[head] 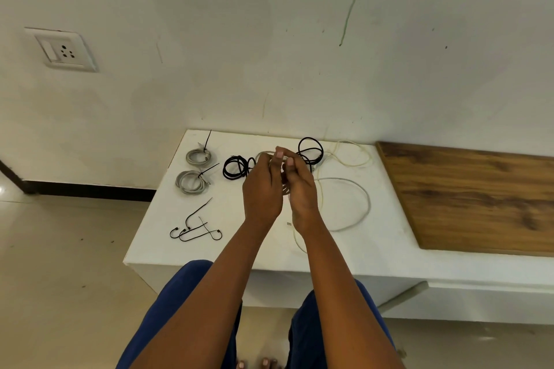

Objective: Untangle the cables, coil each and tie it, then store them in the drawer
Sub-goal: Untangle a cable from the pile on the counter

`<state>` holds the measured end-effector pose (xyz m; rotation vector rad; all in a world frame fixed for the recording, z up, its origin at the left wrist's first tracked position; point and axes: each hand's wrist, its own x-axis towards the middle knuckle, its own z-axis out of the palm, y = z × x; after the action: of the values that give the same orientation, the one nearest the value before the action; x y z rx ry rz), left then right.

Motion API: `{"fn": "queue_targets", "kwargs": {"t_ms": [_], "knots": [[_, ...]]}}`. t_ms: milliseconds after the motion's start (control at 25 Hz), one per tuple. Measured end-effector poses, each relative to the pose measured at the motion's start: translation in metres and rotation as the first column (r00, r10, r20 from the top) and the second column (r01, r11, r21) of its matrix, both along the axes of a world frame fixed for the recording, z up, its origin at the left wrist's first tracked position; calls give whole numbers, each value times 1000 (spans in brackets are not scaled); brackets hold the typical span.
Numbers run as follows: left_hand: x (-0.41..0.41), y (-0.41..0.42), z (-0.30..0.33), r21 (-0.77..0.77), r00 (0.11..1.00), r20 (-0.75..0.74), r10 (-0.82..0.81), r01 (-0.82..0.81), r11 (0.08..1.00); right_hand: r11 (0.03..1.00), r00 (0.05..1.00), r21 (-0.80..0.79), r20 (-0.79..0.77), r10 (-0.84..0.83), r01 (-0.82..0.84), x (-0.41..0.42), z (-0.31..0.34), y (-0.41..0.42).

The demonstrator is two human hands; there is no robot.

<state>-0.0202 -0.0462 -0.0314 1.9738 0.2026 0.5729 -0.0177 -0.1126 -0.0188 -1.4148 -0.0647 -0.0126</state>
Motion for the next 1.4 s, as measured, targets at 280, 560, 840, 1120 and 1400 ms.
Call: {"fn": "queue_targets", "kwargs": {"t_ms": [280,560,840,1120,1400], "knots": [[4,13,-11,11,999,-44,-14,15,1000,952,978,295,-157,138,-87,-1,0,0],[1,37,-3,-266,931,-204,-304,246,932,934,950,355,-283,133,-25,-3,-2,6],[0,134,-35,269,828,-525,198,-59,961,980,952,184,-282,122,-71,-7,0,7],[-7,153,-52,292,655,-682,325,-164,942,996,937,78,-344,60,-35,-5,-4,8],[-3,153,-57,303,619,-696,365,-208,930,996,934,88,-357,29,3,-1,-7,4]]}}
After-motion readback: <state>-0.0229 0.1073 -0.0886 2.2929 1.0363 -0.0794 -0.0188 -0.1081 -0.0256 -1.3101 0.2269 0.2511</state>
